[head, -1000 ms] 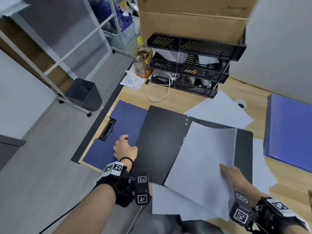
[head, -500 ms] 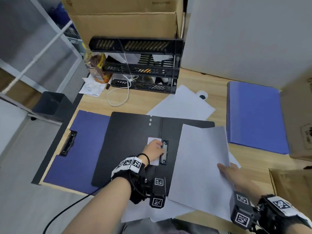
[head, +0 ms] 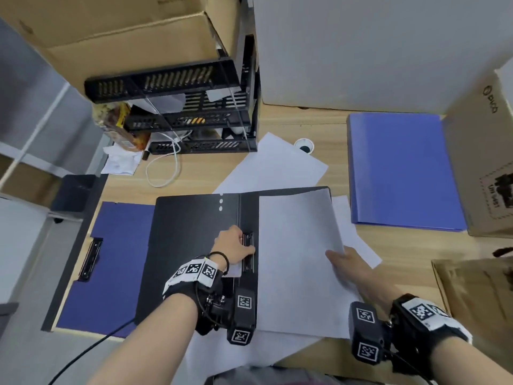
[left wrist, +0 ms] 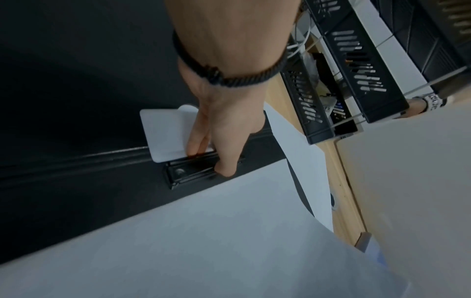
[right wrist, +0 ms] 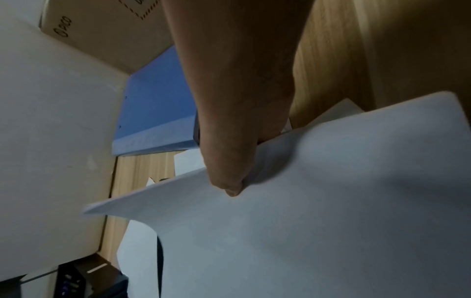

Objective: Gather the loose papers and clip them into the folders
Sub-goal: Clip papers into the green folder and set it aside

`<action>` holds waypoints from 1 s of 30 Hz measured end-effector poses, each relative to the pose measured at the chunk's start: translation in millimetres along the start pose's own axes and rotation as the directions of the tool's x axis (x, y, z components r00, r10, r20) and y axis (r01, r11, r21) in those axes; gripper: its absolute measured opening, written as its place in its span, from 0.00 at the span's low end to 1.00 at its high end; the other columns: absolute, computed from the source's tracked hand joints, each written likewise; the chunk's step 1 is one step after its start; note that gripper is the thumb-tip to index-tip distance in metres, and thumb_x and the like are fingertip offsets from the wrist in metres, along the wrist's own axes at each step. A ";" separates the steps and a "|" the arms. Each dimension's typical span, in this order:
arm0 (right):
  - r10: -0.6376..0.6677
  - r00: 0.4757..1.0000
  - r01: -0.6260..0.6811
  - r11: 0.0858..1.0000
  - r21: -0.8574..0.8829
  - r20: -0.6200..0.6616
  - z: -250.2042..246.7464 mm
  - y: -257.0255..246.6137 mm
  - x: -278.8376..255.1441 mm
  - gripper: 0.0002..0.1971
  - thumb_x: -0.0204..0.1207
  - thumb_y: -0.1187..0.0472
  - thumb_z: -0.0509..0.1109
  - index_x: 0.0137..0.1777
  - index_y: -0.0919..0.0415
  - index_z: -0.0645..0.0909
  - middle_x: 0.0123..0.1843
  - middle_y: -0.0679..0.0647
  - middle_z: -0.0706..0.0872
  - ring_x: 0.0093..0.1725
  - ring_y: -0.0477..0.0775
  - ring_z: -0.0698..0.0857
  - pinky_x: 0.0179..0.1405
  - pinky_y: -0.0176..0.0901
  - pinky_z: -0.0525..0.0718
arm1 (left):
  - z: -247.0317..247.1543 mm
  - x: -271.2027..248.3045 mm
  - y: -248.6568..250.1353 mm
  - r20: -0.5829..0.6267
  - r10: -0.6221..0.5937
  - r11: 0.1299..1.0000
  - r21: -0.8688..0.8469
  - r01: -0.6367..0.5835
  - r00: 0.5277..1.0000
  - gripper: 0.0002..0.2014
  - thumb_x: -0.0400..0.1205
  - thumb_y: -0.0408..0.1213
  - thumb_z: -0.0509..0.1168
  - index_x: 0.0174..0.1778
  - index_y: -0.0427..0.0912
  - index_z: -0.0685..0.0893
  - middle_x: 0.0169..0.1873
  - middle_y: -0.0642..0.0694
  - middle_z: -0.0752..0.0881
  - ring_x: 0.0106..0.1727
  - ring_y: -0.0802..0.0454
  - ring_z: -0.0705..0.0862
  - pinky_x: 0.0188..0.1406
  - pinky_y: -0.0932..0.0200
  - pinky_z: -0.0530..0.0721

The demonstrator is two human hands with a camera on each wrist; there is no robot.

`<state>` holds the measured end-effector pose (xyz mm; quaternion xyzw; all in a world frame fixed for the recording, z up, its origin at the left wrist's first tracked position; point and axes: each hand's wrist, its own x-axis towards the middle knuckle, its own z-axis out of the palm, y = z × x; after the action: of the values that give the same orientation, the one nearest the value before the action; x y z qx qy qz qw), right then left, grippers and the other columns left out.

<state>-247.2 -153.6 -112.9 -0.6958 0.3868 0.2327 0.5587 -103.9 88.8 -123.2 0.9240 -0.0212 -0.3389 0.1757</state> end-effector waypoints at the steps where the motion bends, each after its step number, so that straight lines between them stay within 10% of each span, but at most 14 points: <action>1: -0.016 1.000 0.016 1.000 -0.019 -0.001 0.1 -0.4 0.3 0.09 0.84 0.61 0.60 0.57 0.61 0.80 0.41 0.52 0.86 0.40 0.51 0.85 0.38 0.42 0.80 | -1.4 0.6 -3.4 0.020 0.008 1.000 -0.028 -0.007 1.000 0.22 0.72 0.45 0.72 0.59 0.43 0.78 0.51 0.46 0.84 0.53 0.46 0.84 0.54 0.54 0.84; 13: -0.109 0.992 0.114 0.989 -0.098 0.056 2.9 -16.3 0.9 0.15 0.86 0.59 0.60 0.66 0.63 0.80 0.56 0.58 0.85 0.53 0.59 0.84 0.54 0.44 0.76 | -5.0 -3.6 -17.5 0.093 0.093 0.956 -0.288 -0.063 0.991 0.21 0.75 0.37 0.72 0.64 0.42 0.78 0.53 0.45 0.81 0.54 0.47 0.85 0.49 0.51 0.90; 30: -0.166 0.983 0.175 0.977 -0.122 0.083 22.1 -24.5 -8.5 0.13 0.86 0.59 0.57 0.61 0.64 0.79 0.53 0.60 0.87 0.50 0.59 0.85 0.40 0.40 0.80 | -0.3 -4.3 -16.7 0.031 0.100 0.981 -0.168 -0.094 0.994 0.28 0.72 0.45 0.73 0.67 0.51 0.72 0.47 0.49 0.83 0.49 0.46 0.85 0.54 0.46 0.87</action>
<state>-230.3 -128.2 -97.8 -0.7520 0.2893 0.2334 0.5444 -108.3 105.2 -126.0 0.8972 -0.0414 -0.3486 0.2678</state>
